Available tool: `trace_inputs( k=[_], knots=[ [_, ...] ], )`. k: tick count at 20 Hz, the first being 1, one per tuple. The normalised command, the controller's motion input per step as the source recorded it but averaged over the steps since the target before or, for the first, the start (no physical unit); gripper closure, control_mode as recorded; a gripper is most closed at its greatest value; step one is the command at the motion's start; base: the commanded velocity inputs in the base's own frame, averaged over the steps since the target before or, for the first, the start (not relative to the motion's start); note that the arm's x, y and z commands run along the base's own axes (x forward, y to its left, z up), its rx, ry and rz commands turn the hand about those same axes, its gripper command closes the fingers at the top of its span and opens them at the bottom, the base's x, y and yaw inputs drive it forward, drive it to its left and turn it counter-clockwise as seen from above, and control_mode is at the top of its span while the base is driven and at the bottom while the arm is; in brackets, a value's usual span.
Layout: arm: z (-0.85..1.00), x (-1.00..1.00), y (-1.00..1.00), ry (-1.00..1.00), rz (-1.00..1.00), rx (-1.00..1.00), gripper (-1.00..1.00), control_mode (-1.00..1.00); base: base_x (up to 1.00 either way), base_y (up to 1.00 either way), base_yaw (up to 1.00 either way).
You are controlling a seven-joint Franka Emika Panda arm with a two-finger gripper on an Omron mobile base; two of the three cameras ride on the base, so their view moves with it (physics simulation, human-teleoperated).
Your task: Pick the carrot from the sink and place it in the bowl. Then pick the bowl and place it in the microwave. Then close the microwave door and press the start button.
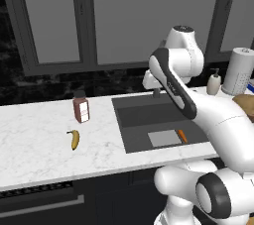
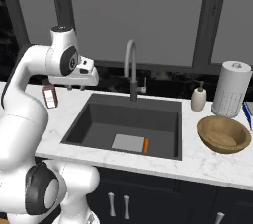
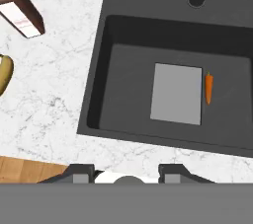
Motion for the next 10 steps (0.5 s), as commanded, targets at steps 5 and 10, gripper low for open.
trace_inputs(
  k=[5,10],
  knots=[
    [-0.03,-0.17,-0.13,-0.08,-0.02,0.02,-1.00,-1.00,0.00,0.00,0.00],
    [-0.56,-0.01,-0.92,-0.06,-0.01,0.16,-1.00,-1.00,0.00,0.00,0.00]
  ],
)
